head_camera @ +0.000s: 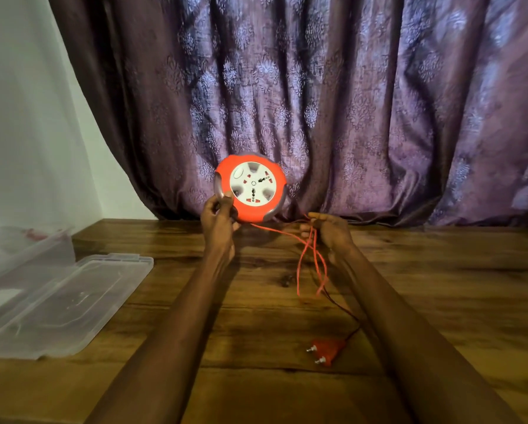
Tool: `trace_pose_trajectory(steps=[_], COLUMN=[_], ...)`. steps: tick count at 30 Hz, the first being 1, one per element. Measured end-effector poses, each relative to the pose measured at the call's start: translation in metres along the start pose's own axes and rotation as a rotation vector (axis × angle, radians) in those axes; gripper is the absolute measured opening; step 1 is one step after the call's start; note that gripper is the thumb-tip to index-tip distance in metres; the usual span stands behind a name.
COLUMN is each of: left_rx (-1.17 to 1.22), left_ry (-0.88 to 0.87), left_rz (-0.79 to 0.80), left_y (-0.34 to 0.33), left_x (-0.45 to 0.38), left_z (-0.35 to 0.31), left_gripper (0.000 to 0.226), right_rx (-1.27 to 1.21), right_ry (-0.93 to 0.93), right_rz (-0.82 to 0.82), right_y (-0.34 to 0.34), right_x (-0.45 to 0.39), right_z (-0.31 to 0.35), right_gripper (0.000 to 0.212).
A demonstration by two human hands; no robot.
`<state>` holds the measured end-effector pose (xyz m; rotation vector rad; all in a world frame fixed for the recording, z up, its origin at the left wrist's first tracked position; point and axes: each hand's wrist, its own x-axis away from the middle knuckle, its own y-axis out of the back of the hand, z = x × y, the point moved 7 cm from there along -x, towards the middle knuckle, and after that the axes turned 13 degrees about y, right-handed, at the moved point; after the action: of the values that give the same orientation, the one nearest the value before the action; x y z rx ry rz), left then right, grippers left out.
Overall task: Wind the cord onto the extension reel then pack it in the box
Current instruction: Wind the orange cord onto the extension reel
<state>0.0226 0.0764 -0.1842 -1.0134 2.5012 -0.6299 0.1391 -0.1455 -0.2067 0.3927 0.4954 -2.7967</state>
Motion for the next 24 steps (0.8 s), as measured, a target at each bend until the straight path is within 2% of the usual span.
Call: trace_pose_trajectory(steps=[2,4,7,9,13,16,18,21,24], left_rx=[-0.003,-0.01,-0.03,-0.052,-0.101,-0.146,-0.203,-0.285,-0.33], left_ry=[0.008,0.024,0.048,0.067,0.103,0.114,0.09,0.08,0.121], left_rz=[-0.016,-0.033,-0.048,-0.052,-0.04,0.034,0.086,0.154,0.224], left_y=[0.003,0.005,0.006,0.007,0.006,0.0,-0.005,-0.014,-0.02], left_x=[-0.001,-0.002,-0.002,-0.002,0.001,0.006,0.009,0.013,0.016], left_z=[0.0,0.002,0.007,0.01,0.011,0.008,0.003,-0.002,0.001], left_gripper=[0.009,0.013,0.01,0.009,0.018,0.017,0.013,0.014,0.015], right_rx=[0.057,0.238,0.885,1.162,1.159,1.2,1.295,1.448,1.57], right_ry=[-0.012,-0.027,0.002,0.071,0.458,0.853,1.01,1.107,1.088], right_rz=[0.006,0.027,0.155,0.172,0.18,0.31,0.409,0.489,0.528], right_y=[0.009,0.019,0.037,0.041,0.014,-0.022,-0.043,-0.061,-0.063], right_x=[-0.003,-0.005,-0.006,-0.002,0.001,0.018,0.033,0.044,0.045], right_z=[-0.007,-0.016,-0.019,-0.007,0.037,0.059,0.06,0.053,0.046], right_gripper=[0.022,0.019,0.019,0.023,0.025,0.03,0.039,0.047,0.054])
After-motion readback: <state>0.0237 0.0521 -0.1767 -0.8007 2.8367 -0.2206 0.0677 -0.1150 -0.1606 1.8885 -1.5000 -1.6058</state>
